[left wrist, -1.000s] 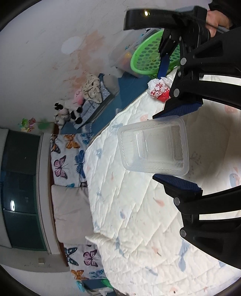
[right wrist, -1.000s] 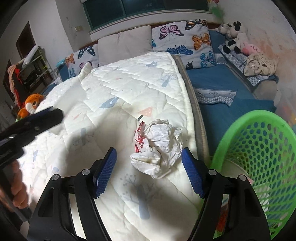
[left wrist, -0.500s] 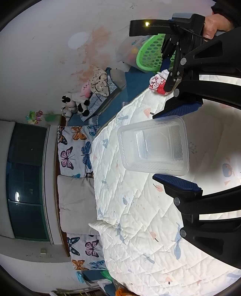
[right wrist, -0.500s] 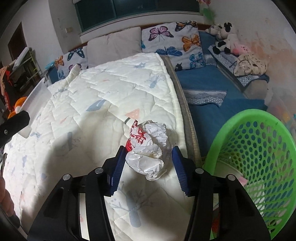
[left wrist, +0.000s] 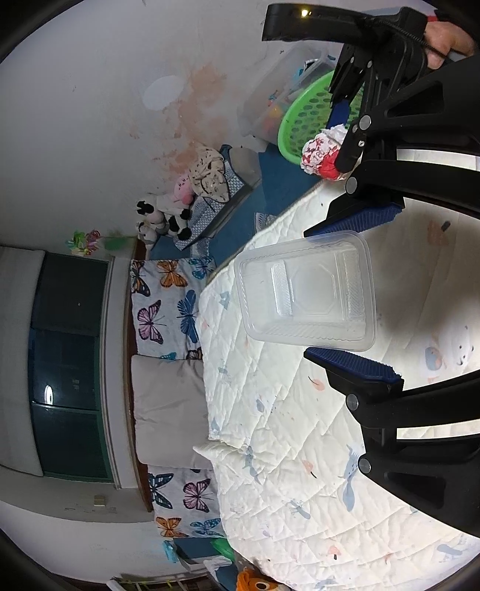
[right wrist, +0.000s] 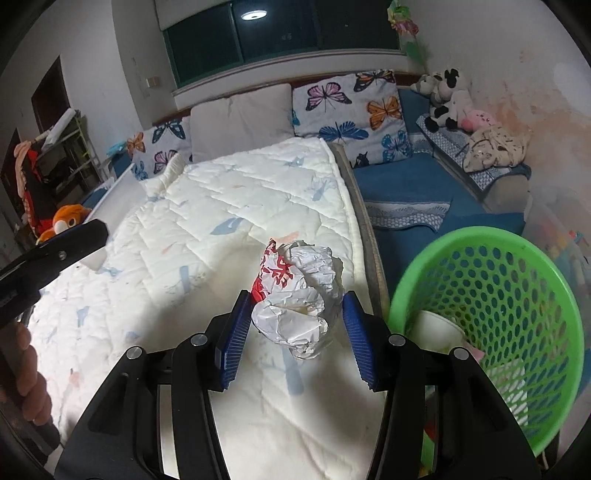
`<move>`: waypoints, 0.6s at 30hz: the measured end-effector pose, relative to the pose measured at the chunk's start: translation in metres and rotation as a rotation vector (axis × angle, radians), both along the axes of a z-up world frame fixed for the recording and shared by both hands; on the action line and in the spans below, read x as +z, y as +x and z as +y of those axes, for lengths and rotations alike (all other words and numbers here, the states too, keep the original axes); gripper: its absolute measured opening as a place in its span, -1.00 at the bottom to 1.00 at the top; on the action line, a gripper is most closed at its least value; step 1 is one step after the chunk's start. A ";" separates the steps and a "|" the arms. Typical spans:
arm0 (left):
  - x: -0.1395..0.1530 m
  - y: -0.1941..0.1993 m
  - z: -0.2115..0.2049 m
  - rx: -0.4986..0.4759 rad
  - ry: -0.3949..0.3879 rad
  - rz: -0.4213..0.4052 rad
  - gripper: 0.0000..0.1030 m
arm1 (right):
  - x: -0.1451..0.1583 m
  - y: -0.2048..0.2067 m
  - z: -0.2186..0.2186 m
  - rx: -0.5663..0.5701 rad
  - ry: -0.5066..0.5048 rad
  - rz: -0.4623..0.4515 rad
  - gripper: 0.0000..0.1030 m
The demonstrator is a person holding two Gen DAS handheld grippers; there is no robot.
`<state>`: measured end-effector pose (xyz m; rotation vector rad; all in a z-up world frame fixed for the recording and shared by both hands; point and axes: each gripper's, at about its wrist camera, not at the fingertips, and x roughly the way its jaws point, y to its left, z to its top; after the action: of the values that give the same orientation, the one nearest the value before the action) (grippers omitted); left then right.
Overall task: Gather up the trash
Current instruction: 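Grasp the crumpled white-and-red paper with the right gripper and lift it while the left holds the box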
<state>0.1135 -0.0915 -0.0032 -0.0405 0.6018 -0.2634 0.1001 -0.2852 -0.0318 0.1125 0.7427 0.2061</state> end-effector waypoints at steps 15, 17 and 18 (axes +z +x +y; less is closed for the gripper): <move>0.015 -0.035 -0.012 0.015 -0.001 -0.057 0.09 | 0.028 -0.056 -0.006 0.013 -0.008 -0.074 0.00; 0.017 -0.038 -0.010 0.022 0.001 -0.063 0.09 | 0.030 -0.061 -0.002 0.023 -0.011 -0.082 0.00; 0.017 -0.040 -0.009 0.027 -0.001 -0.064 0.09 | 0.032 -0.063 0.000 0.028 -0.013 -0.086 0.00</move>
<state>0.0733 -0.1004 0.0141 -0.0406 0.5376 -0.2379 0.0370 -0.2854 -0.0003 0.0806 0.6601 0.2319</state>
